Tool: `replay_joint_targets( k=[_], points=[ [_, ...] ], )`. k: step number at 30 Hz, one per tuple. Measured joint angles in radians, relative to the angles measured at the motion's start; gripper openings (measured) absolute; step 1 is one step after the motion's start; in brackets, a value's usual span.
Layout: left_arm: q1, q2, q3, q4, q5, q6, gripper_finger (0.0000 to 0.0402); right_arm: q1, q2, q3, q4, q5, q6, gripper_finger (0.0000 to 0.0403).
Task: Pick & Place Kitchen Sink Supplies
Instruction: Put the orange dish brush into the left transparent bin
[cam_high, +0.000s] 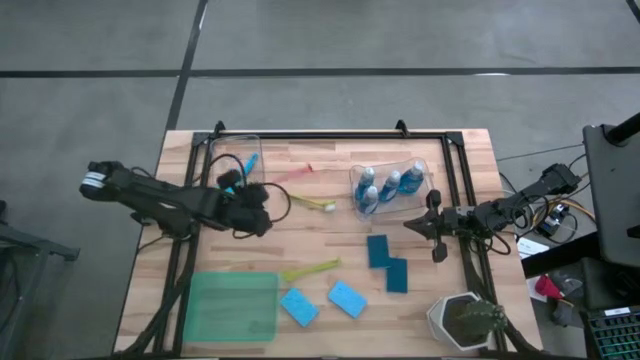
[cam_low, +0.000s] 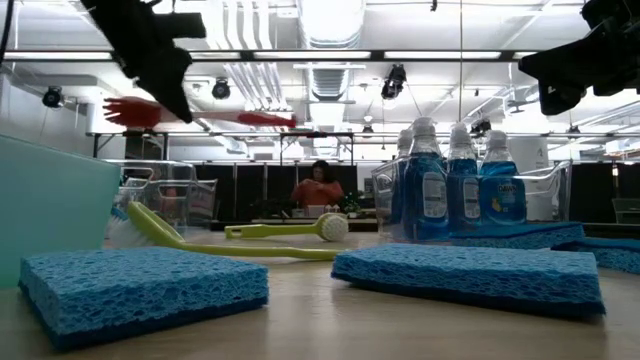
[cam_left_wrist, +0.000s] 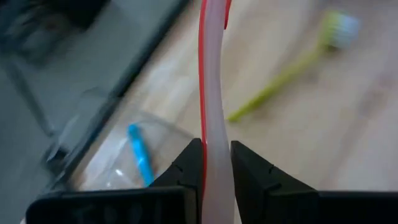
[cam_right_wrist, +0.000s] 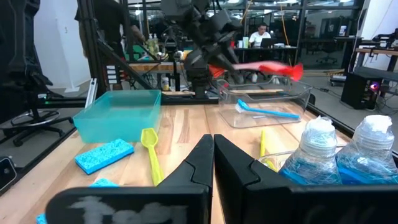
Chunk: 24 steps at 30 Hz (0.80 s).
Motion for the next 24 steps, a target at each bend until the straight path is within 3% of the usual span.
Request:
replay_joint_targets(
  k=[4,8,20,24],
  points=[
    [0.001,-0.038,-0.041,-0.134,-0.122,-0.269,0.0058,0.000,0.000,0.000,0.000,0.000,-0.001,0.0008],
    [0.002,-0.073,-0.092,-0.238,-0.166,-0.517,0.0057,0.000,0.000,0.000,0.000,0.000,-0.001,0.0008],
    [0.042,-0.150,-0.271,-0.223,-0.260,-0.855,0.0061,0.000,0.000,0.000,0.000,0.000,-0.001,0.0008],
    [0.046,-0.156,-0.335,-0.160,-0.272,-0.895,0.0064,0.000,0.000,0.000,0.000,0.000,-0.002,0.0008]
  ],
)
